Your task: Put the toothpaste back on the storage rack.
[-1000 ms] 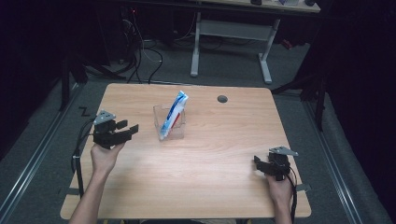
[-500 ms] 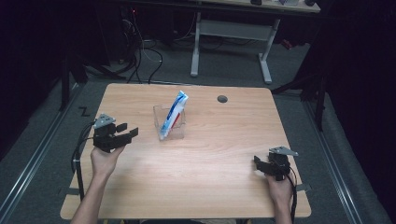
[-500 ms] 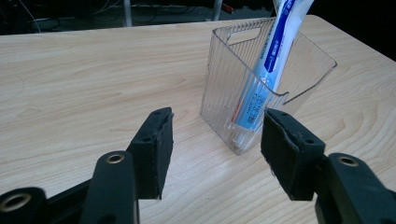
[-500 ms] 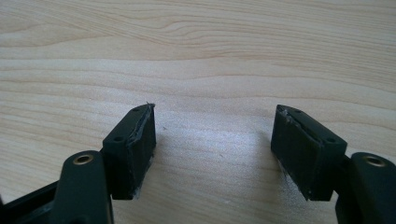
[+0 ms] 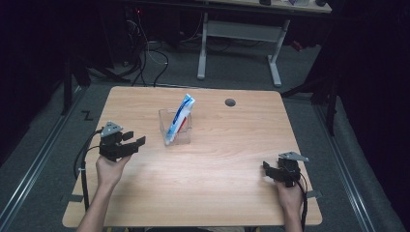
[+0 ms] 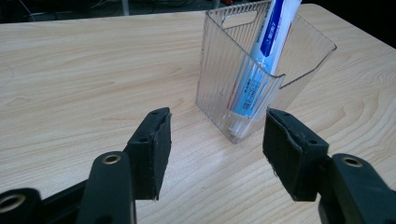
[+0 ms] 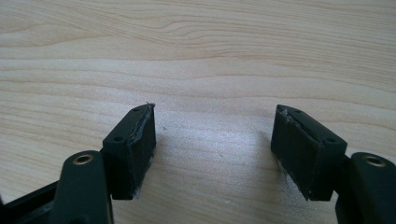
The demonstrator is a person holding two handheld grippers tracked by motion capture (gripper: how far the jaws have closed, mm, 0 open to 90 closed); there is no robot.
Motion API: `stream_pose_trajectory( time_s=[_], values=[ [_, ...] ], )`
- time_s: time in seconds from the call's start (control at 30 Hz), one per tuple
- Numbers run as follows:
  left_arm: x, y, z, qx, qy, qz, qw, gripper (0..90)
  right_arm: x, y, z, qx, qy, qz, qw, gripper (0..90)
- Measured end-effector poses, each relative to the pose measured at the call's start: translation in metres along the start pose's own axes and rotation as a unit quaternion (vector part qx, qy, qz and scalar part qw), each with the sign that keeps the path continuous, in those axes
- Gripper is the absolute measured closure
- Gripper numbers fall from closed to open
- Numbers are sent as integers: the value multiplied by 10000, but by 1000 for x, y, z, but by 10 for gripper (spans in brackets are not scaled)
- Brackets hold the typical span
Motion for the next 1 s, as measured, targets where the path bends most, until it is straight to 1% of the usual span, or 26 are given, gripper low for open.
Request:
stream_pose_trajectory(
  time_s=[0.13,0.17,0.33,0.47,0.77,0.87,1.0],
  values=[
    [2,-3,1,-4,-13,-59,10000,419,0,0,0,0,1,0,10000,311],
    [3,-4,1,16,22,-87,10000,415,0,0,0,1,1,0,10000,311],
    [6,-8,3,5,6,-112,9999,410,0,0,0,0,0,0,10000,311],
    [10,-16,5,13,35,-193,9998,404,0,0,0,1,0,0,10000,311],
    [15,-26,6,-59,44,-237,9997,399,0,0,0,0,0,1,10000,311],
    [17,-30,8,-49,74,-282,9996,397,0,0,0,1,0,-1,10000,311],
    [19,-34,8,-82,56,-299,9995,397,0,0,0,-1,-1,0,10000,311]
  ],
)
Point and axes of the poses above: each handheld gripper's, and its own axes: x roughly forward along the jaws, y roughly out of its top, z roughly to its right, the point moved 7 cm from there along x, roughly forward along the jaws, and after that the axes turned 9 degrees about -z, right-handed, at the moved point
